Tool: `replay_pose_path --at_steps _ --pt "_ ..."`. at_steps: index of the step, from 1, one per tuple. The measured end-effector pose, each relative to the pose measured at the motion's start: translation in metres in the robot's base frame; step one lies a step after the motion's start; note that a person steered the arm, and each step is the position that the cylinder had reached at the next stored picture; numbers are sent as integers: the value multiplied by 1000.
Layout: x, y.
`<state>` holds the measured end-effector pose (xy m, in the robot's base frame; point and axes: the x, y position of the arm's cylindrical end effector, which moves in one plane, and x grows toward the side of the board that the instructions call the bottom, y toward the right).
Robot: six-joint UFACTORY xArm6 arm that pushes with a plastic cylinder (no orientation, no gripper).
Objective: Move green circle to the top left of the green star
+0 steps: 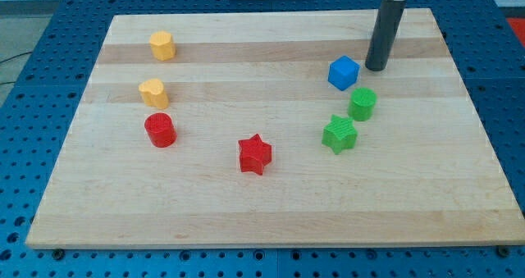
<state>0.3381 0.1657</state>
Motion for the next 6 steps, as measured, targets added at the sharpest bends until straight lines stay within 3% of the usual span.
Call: replay_pose_path --at_steps 2,4,5,6 --pt "-1 -2" --pt "46 20" --pt "105 27" --pt "93 1"
